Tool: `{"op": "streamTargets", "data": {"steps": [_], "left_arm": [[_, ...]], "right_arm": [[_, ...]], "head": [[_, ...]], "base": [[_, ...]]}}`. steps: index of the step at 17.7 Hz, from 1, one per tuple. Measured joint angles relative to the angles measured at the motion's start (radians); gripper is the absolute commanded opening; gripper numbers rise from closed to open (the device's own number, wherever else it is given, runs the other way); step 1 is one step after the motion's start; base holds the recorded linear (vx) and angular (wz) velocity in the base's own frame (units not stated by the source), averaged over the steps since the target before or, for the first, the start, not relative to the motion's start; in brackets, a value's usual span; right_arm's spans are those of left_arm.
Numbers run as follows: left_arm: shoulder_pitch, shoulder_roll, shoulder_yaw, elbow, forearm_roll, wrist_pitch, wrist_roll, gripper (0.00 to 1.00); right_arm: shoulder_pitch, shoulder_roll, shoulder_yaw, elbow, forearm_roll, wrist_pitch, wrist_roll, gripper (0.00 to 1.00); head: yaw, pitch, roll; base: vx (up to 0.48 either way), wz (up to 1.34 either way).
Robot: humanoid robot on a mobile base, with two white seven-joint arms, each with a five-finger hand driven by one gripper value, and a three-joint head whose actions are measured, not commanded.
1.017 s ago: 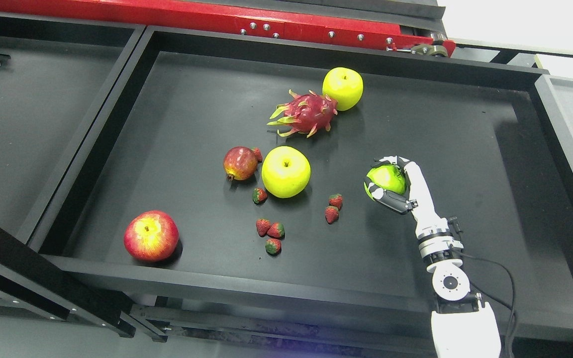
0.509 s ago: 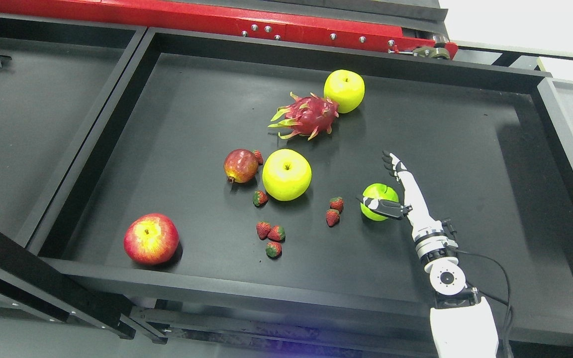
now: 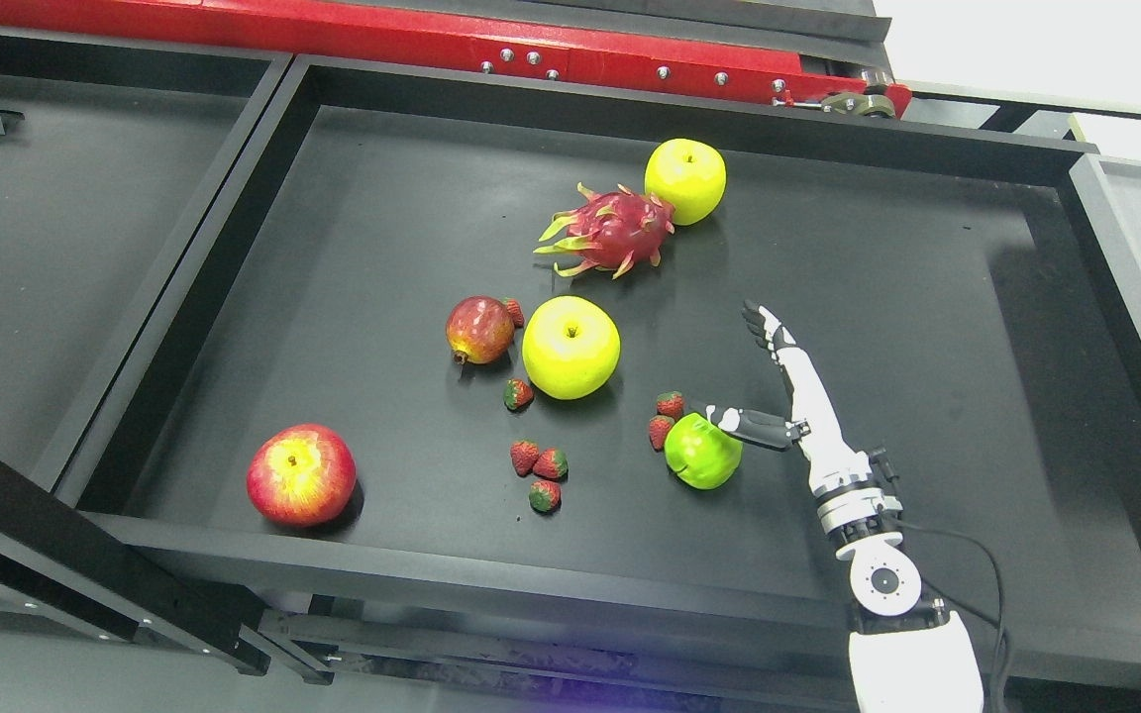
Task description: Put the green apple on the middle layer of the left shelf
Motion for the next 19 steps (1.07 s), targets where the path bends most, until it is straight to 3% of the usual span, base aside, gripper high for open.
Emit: {"op": "streamTargets", "data": {"steps": [8, 19], "left_arm": [[0.0, 0.0, 0.001, 0.0, 0.0, 0.0, 0.0, 1.0], [0.0, 0.0, 0.001, 0.0, 0.0, -0.001, 0.0, 1.0]], "right_arm": [[0.12, 0.015, -0.001, -0.126, -0.196, 0.09, -0.222, 1.0], [0.193, 0.022, -0.002, -0.251, -0.256, 0.112, -0.267, 1.0]], "head": [[0.0, 0.0, 0.0], [0.0, 0.0, 0.0]], "base": [[0.0, 0.0], [0.0, 0.0]]}}
